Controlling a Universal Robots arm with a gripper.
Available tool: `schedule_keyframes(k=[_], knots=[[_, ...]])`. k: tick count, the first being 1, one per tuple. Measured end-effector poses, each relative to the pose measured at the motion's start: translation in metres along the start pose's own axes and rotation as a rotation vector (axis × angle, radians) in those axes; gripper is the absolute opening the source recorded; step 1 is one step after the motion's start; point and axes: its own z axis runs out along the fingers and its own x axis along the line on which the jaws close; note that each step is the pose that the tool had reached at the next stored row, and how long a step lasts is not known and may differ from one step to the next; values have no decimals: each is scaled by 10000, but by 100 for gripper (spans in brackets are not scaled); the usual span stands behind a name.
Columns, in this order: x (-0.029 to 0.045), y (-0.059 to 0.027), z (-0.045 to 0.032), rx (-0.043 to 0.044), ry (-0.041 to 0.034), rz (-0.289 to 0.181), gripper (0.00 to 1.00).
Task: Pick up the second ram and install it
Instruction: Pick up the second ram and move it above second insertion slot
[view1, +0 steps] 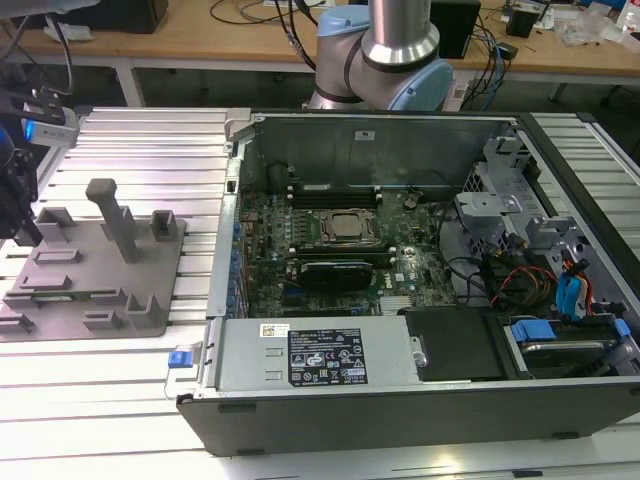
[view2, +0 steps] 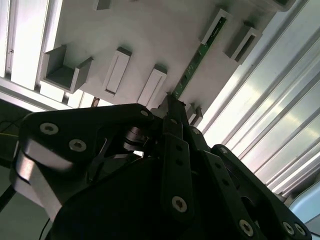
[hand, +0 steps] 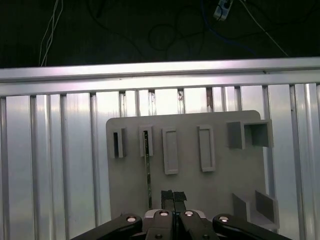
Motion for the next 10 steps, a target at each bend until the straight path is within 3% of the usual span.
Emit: schedule_keyframes(k=[4, 10], knots=[[54, -5, 51, 1, 0, 0, 8], [61, -5, 59, -1, 1, 0, 8]])
